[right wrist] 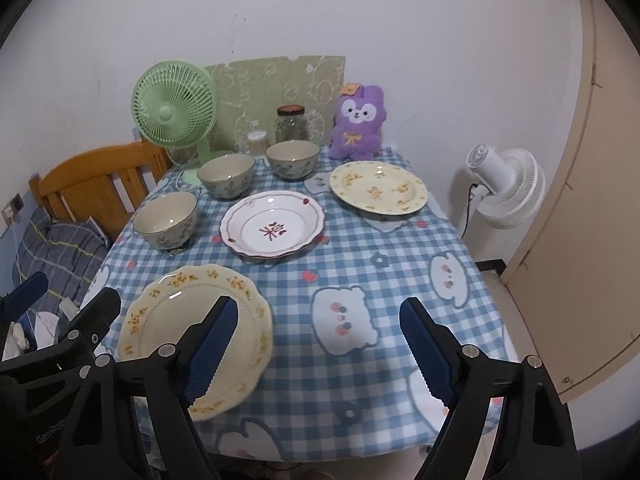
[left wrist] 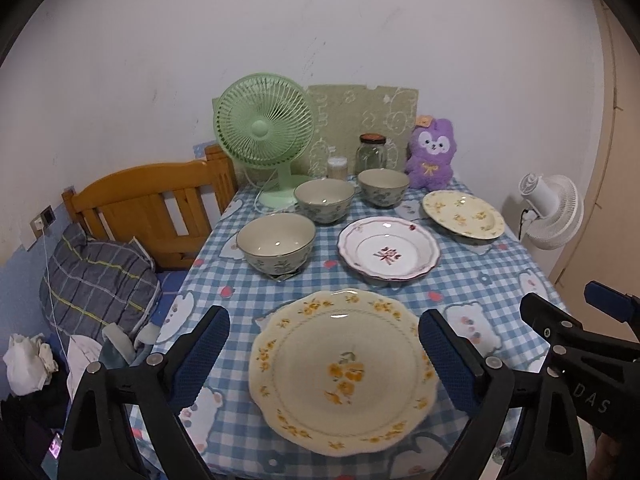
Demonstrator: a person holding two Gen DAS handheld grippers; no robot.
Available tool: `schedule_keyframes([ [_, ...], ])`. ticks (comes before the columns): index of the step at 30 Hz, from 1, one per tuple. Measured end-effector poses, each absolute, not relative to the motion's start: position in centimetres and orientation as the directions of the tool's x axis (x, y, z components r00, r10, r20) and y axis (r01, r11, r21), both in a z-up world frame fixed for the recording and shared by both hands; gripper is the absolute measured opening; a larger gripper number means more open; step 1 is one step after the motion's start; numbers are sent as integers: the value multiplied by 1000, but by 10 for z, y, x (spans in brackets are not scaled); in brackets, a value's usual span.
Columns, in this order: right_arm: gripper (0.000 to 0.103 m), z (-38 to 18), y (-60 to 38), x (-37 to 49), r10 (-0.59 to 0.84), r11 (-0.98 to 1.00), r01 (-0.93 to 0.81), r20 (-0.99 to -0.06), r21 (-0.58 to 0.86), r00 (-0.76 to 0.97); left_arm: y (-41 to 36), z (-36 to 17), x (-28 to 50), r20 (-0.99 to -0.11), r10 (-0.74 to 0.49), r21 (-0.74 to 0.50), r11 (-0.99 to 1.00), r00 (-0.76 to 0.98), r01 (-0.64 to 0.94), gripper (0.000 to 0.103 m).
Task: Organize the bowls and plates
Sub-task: 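Close the left gripper on the plate rim while the right gripper grips it too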
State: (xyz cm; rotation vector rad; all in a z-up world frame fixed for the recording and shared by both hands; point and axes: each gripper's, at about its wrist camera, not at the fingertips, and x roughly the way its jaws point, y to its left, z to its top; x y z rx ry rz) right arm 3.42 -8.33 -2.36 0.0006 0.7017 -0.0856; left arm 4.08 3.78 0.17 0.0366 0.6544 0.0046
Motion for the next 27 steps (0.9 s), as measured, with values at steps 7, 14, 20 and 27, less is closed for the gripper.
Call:
schedule_keyframes([
  [7,81,-44,-60,62,-74,997,71,-688,-33,722,59,-22,68,-675,10,23,1000,738,7,86],
  [14,77,-71,-40,84,-65,998,56,-738,-37,672,72,-48,85,-738,7,19,1000,675,10,78],
  [20,76,-94,-28,96,-69,998,40,-778,-56,624,85,-72,95,-784,-1,-6,1000,621,-6,78],
  [27,76,-119,-19,109,-92,996,54,-810,-74,579,95,-97,109,-821,-17,-26,1000,570,-8,75],
])
